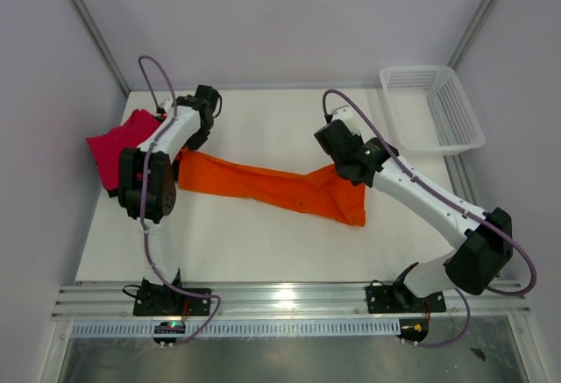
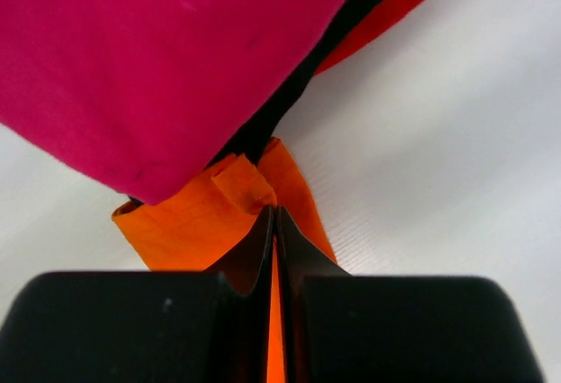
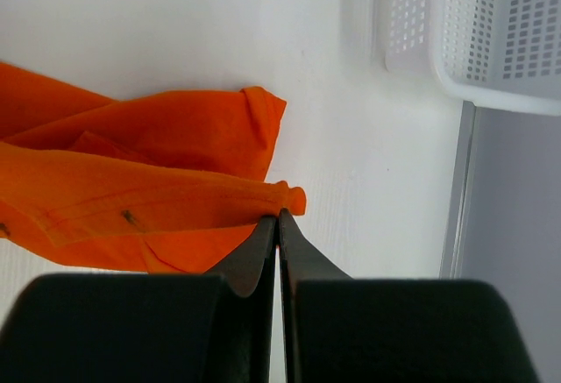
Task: Fold and stack the t-shirts
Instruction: Grap the side of the flattened tshirt closest away from the robot with both arms, then fold the other side of the tshirt into a rectangle
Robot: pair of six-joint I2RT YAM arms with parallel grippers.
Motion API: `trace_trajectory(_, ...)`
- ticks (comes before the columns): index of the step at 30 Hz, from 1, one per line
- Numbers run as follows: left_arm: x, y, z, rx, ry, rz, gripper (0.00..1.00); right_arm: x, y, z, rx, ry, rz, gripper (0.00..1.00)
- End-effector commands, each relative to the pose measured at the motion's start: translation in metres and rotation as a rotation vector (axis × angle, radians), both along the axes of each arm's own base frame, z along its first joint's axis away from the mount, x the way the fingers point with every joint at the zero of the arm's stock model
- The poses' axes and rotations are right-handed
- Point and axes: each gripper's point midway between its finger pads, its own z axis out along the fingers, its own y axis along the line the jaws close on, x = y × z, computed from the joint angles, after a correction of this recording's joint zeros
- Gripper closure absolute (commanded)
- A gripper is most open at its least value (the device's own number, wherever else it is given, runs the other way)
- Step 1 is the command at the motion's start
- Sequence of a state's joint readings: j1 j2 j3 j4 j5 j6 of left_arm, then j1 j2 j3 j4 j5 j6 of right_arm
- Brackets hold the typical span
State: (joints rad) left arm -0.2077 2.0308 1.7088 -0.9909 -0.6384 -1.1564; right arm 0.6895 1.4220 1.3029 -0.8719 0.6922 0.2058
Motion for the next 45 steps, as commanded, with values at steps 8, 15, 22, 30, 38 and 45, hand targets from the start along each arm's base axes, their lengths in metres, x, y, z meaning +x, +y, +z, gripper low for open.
trace_trajectory(8,0.058,-0.032,-0.007,-0.13,-0.082,-0.231,0.99,0.035,-0.005,0.013,0.044,-0.017,-0.078,0.97)
trace_trajectory(15,0.06,-0.031,-0.017,-0.127,-0.042,-0.251,1.0,0.043,-0.016,0.008,0.03,0.004,-0.143,0.97)
trace_trajectory(22,0.059,-0.021,-0.016,-0.104,-0.03,-0.241,1.0,0.044,-0.013,-0.004,0.029,0.028,-0.146,0.97)
trace_trajectory(30,0.064,-0.024,-0.009,-0.118,-0.045,-0.285,0.59,0.048,-0.017,-0.01,-0.013,0.034,-0.192,0.56)
trace_trajectory(38,0.064,-0.036,-0.018,-0.159,-0.015,-0.379,0.37,0.049,-0.015,-0.019,-0.01,0.052,-0.209,0.48)
trace_trajectory(45,0.062,-0.047,0.004,-0.2,-0.048,-0.435,0.37,0.045,-0.008,-0.02,0.037,0.072,-0.182,0.48)
